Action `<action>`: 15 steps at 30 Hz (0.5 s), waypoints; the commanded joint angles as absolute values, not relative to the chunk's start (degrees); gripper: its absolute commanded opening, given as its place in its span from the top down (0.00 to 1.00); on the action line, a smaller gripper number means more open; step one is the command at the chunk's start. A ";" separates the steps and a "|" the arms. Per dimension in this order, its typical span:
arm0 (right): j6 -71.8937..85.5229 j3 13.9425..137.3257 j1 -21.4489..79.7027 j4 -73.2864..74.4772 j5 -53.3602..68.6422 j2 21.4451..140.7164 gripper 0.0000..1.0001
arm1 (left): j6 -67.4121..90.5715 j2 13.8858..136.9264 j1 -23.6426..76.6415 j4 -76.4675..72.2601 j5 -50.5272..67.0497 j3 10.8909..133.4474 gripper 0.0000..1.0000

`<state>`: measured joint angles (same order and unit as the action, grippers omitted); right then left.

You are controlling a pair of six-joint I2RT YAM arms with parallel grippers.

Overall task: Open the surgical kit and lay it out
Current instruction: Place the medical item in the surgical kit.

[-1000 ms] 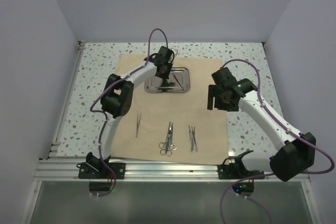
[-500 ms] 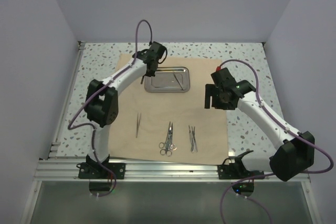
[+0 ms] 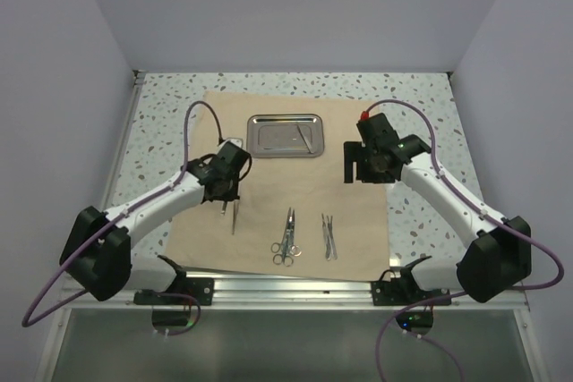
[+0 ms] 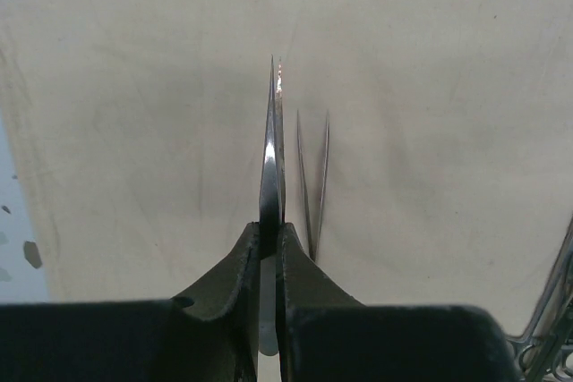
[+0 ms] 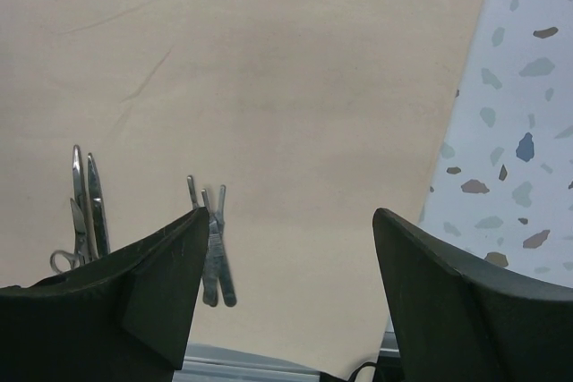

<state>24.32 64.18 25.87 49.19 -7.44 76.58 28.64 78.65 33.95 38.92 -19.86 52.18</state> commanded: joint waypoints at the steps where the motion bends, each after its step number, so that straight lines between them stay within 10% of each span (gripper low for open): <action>1: 22.68 63.63 25.93 47.81 -5.63 75.94 0.23 | 34.18 73.48 34.28 30.24 -15.12 45.47 1.00; 7: 23.03 62.05 25.84 48.34 -5.98 73.66 0.23 | 36.56 73.13 34.45 27.34 -12.66 39.47 0.99; 15: 24.26 58.01 25.93 48.60 -6.24 70.23 0.23 | 36.39 73.39 34.80 29.17 -13.88 42.44 0.71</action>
